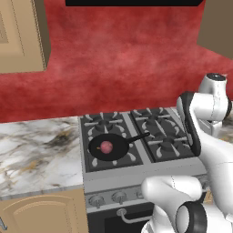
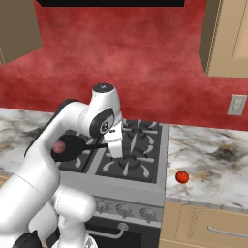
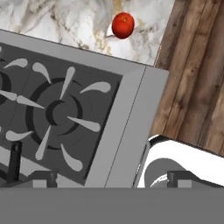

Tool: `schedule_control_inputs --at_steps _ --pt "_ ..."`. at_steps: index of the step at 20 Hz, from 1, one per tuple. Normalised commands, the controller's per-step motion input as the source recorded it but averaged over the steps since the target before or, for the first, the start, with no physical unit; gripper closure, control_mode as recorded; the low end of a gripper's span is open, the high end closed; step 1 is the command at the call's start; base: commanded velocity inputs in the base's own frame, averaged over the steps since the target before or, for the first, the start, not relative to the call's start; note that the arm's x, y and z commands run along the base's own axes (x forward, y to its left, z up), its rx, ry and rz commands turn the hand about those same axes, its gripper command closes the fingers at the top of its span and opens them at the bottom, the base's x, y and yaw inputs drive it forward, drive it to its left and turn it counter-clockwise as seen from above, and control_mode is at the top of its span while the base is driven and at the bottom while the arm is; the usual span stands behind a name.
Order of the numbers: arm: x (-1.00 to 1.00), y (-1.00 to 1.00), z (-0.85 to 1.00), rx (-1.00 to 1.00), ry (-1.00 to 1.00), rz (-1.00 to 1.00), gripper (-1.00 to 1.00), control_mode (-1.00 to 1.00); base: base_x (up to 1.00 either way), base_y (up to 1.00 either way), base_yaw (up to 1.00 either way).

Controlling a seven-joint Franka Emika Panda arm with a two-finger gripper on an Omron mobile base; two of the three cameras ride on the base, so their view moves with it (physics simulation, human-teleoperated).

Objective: Place the pan on the front left burner on the stove. Then place the tomato and the onion in the pan and turn on the front left burner.

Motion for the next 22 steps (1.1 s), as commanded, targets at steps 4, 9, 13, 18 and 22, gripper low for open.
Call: schedule_control_inputs --at_steps 4,9,13,18,22 --pt "-0.20 -0.72 0.00 0.00 0.09 -0.15 -1.00 -1.00 0.00 0.00 0.00" --pt "-0.21 -0.72 0.00 0.00 0.06 -0.15 -1.00 -1.00 0.00 0.00 0.00" --pt "-0.11 -0.69 -0.01 0.00 0.06 -0.09 -1.00 -1.00 0.00 0.00 0.00" --pt "-0.03 -0.54 -0.12 0.00 0.06 -0.04 -1.00 -1.00 0.00 0.00 0.00" --pt "0.00 -0.36 -0.15 0.00 0.11 0.00 -1.00 -1.00 0.00 0.00 0.00"
